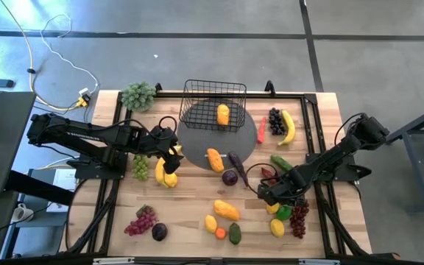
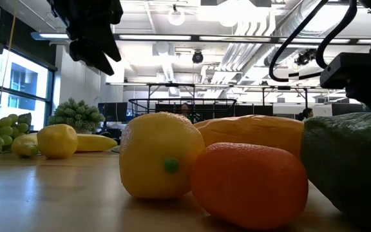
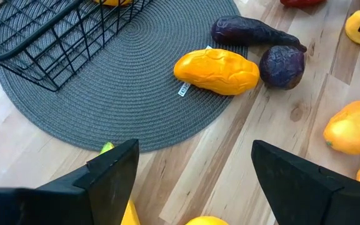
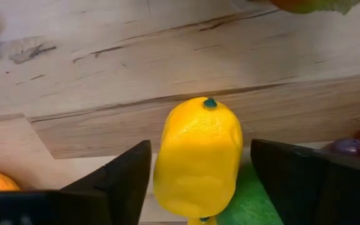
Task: Build produce basket
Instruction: Put the lemon into the black wire basket
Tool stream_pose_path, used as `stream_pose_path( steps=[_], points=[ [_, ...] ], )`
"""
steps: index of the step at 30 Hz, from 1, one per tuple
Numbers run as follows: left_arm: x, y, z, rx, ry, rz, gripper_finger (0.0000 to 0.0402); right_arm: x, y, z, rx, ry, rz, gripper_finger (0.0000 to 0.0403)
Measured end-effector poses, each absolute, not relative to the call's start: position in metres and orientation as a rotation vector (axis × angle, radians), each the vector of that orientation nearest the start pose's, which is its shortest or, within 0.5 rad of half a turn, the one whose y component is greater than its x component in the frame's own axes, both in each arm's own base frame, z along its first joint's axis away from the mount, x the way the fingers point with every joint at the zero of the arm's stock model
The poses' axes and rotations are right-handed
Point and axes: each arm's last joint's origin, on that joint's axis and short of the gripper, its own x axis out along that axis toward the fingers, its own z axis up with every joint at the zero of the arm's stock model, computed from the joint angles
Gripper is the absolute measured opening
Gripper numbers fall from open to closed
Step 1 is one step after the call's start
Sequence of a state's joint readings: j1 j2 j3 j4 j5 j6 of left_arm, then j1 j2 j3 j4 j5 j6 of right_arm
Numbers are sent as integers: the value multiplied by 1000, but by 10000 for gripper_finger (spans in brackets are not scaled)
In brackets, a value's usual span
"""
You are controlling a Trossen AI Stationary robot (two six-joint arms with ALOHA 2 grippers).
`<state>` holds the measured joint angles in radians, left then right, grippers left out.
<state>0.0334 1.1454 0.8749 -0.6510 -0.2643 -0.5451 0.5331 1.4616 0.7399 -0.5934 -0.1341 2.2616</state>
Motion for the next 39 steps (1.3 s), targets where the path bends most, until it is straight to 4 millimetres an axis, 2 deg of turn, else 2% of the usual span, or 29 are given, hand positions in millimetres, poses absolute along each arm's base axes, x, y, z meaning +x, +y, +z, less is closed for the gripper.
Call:
stream_pose_path(
  steps=[11,24,28,32,39],
  points=[
    [221,15,260,-389,817,514,300,206,125,156,1555,1185,-1048,144],
    [220,17,260,-317,829,503,300,230,126,166,1624,870,-845,132],
    [220,23,260,-298,834,513,300,241,121,182,1581,803,-837,131],
    [219,30,260,-274,846,517,300,256,114,206,1507,716,-827,131],
    [217,41,260,-235,858,538,300,276,90,248,1327,610,-838,131]
  ],
)
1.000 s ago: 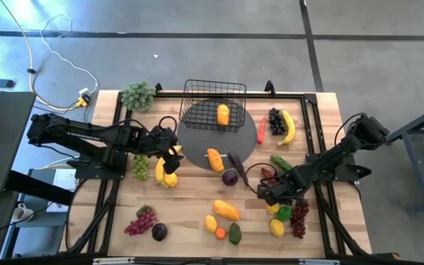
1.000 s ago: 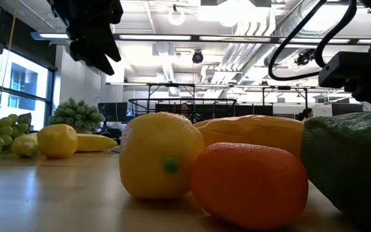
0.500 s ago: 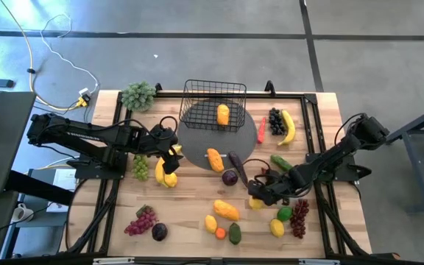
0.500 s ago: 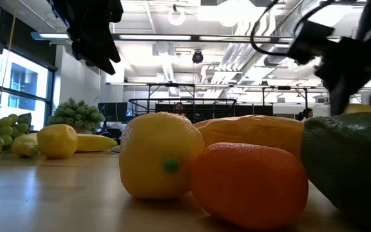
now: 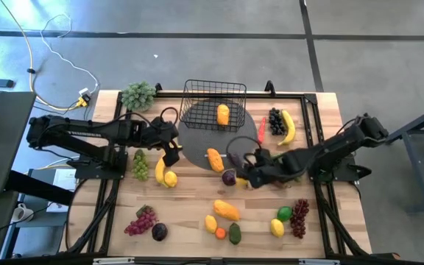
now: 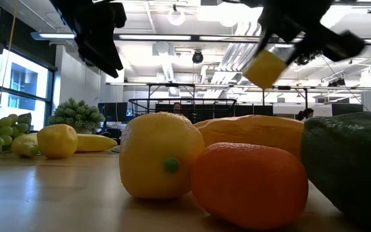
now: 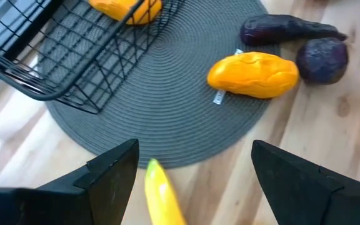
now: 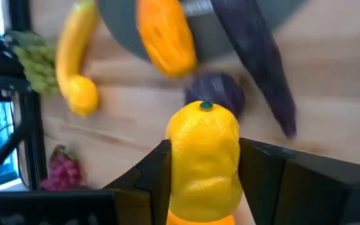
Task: Build produce basket
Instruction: Put the lemon into the black wire basket
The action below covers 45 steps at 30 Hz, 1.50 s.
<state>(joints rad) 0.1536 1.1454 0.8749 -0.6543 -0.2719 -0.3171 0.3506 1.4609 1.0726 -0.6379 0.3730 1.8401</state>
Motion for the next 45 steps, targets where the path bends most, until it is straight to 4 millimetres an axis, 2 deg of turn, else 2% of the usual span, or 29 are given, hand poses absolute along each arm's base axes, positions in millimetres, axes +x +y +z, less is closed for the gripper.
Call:
stream_pose_path(
  steps=[4,11,20,27,37,41,45],
  points=[
    [216,49,260,-228,861,558,300,286,70,265,1231,550,-840,131],
    [213,62,261,-253,846,612,300,299,27,282,1053,478,-854,131],
    [211,80,264,-308,770,697,300,312,-47,299,785,377,-813,131],
    [211,95,269,-379,666,770,300,306,-104,307,593,369,-773,131],
    [207,112,275,-373,577,881,300,284,-163,307,378,438,-761,131],
    [205,116,275,-378,575,899,300,283,-181,295,391,476,-731,131],
    [205,117,274,-380,576,905,300,289,-191,279,406,523,-706,131]
  ],
)
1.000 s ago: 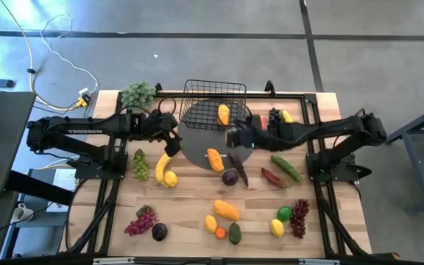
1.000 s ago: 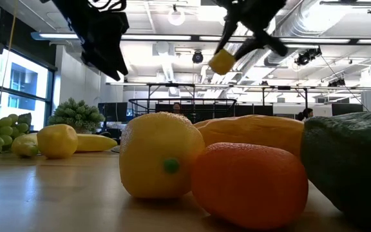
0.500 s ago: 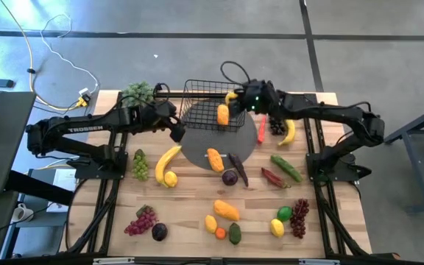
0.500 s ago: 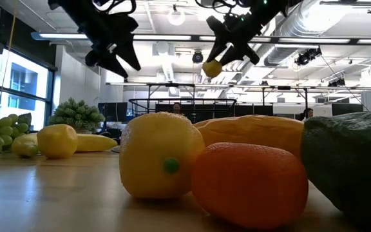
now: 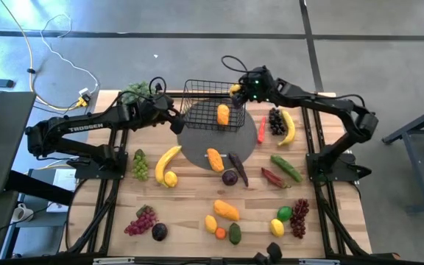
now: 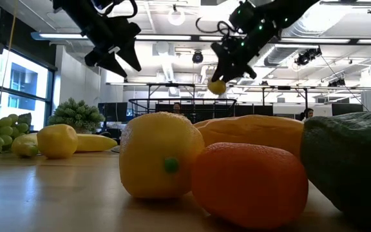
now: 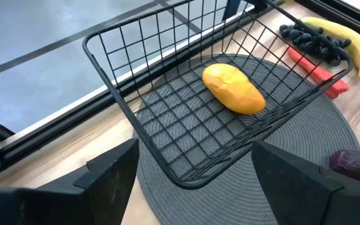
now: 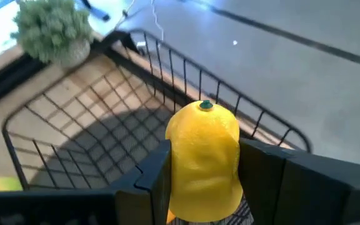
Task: Build produce basket
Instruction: Put the lemon into the black wire basket, then put the plum into the black wire basket
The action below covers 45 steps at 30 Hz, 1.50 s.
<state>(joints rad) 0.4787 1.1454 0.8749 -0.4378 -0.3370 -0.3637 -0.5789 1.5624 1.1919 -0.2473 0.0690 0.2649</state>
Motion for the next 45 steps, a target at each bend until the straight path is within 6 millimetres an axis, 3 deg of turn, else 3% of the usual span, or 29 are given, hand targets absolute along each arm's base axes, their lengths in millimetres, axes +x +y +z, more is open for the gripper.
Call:
stream_pose_path(
  steps=[11,17,24,30,36,45],
  points=[
    [205,116,274,-388,584,892,300,304,-200,241,406,654,-679,131],
    [205,115,274,-403,588,857,300,306,-202,230,414,692,-680,131],
    [207,113,273,-491,583,762,300,306,-201,229,416,708,-683,135],
    [208,109,272,-558,599,680,300,305,-201,229,411,709,-697,181],
    [207,100,267,-549,677,672,300,304,-203,229,391,710,-749,213],
    [208,80,260,-457,823,578,300,299,-201,238,388,701,-754,215]
  ],
)
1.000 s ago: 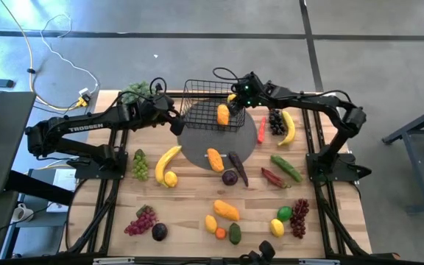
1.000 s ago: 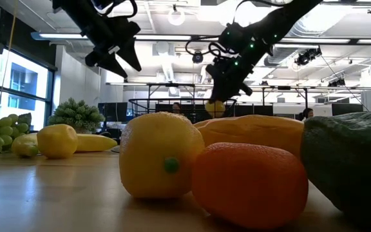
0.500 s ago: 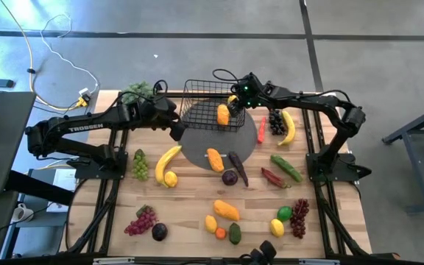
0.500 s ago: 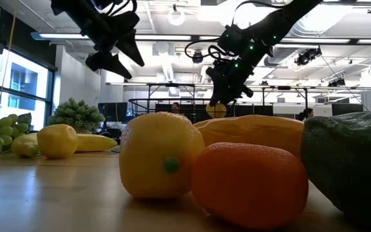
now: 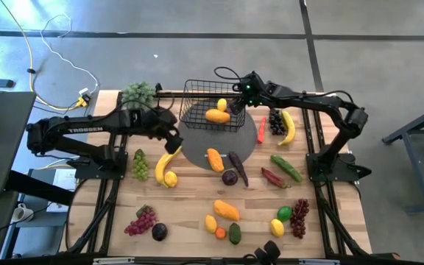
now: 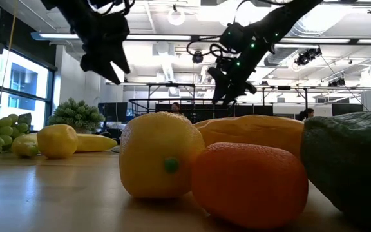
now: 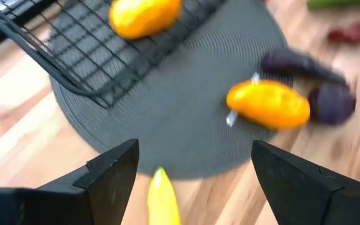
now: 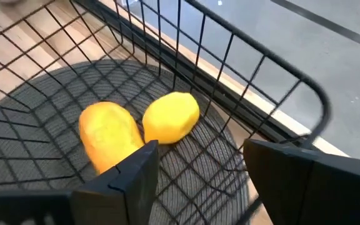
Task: Build produce basket
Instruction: Put the plum into the black wire basket
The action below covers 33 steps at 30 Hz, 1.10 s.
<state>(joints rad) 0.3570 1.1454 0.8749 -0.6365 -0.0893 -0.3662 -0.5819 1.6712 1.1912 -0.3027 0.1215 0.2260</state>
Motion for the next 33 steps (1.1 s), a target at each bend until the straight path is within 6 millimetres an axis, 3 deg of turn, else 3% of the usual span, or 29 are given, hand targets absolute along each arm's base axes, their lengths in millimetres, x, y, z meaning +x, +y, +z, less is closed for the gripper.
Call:
stream_pose_path(
  steps=[9,17,24,33],
  points=[
    [211,54,257,-208,954,294,300,284,-187,266,425,662,-736,215],
    [213,32,255,18,1001,45,300,279,-160,283,509,653,-719,215],
    [207,14,250,-13,1092,-3,300,281,-123,297,557,640,-656,215],
    [206,-27,250,-45,1104,-136,300,291,-86,296,619,667,-586,215]
  ],
)
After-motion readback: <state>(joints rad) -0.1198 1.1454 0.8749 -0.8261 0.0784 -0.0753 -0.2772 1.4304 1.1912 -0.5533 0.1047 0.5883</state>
